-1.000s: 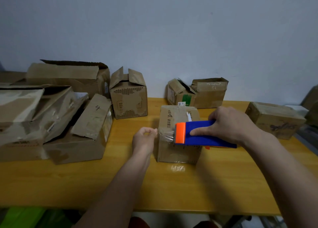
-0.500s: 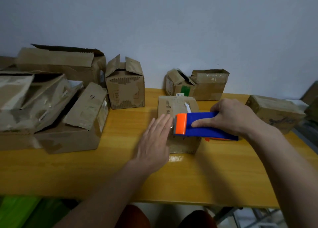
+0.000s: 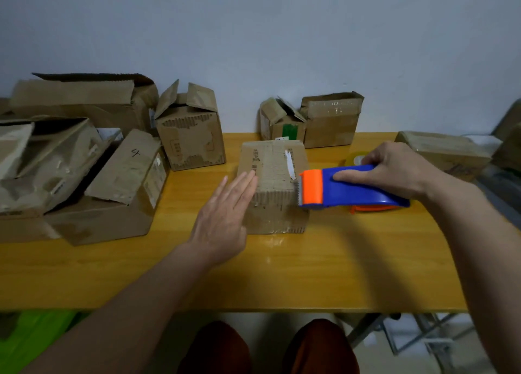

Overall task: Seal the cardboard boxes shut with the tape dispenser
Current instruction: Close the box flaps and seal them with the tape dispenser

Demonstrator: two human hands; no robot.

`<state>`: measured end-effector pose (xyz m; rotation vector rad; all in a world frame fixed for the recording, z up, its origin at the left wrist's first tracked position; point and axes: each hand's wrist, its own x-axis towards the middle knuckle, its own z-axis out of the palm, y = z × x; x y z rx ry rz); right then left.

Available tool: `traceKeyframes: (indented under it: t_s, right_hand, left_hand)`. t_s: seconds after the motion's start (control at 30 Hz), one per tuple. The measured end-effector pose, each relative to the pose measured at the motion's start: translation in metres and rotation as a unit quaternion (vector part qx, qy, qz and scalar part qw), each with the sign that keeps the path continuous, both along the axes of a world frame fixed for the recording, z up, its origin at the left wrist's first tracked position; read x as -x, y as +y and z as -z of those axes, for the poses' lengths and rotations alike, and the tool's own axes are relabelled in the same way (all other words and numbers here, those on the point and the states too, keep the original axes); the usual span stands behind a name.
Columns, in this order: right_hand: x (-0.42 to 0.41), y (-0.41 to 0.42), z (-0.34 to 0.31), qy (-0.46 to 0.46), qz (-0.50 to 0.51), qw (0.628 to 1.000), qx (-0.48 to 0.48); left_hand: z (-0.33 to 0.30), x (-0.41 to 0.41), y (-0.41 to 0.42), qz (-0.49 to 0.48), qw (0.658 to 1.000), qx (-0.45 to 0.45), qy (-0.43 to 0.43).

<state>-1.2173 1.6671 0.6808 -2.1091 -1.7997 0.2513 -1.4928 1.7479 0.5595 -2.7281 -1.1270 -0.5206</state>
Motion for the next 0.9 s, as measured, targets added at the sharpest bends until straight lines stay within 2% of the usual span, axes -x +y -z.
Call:
traceKeyframes:
  t_s: [0.17, 0.4, 0.5, 0.6, 0.8, 0.9]
  right_hand:
    - [-0.02, -0.002, 0.008, 0.024, 0.021, 0.999, -0.027]
    - [-0.027, 0.004, 0.02, 0.068, 0.022, 0.996, -0.045]
    - [-0.027, 0.006, 0.022, 0.056, 0.011, 0.997, -0.059]
    - [-0.029, 0.006, 0.02, 0.051, 0.015, 0.996, -0.067]
    - [-0.039, -0.004, 0.034, 0.117, -0.008, 0.991, -0.063]
    - [-0.053, -0.011, 0.03, 0.123, 0.017, 0.991, -0.041]
  left_hand:
    - [0.0, -0.006, -0.004, -0.013, 1.0, 0.01, 0.001]
    - [-0.013, -0.026, -0.012, -0.055, 0.997, -0.046, 0.013]
    - [-0.01, -0.055, -0.013, -0.014, 0.998, -0.061, 0.013]
    - [-0.004, -0.066, -0.005, 0.013, 0.996, -0.071, 0.059]
    - [0.003, -0.059, 0.003, 0.028, 0.994, -0.07, 0.075]
    - [0.0, -0.055, 0.007, 0.027, 0.993, -0.069, 0.086]
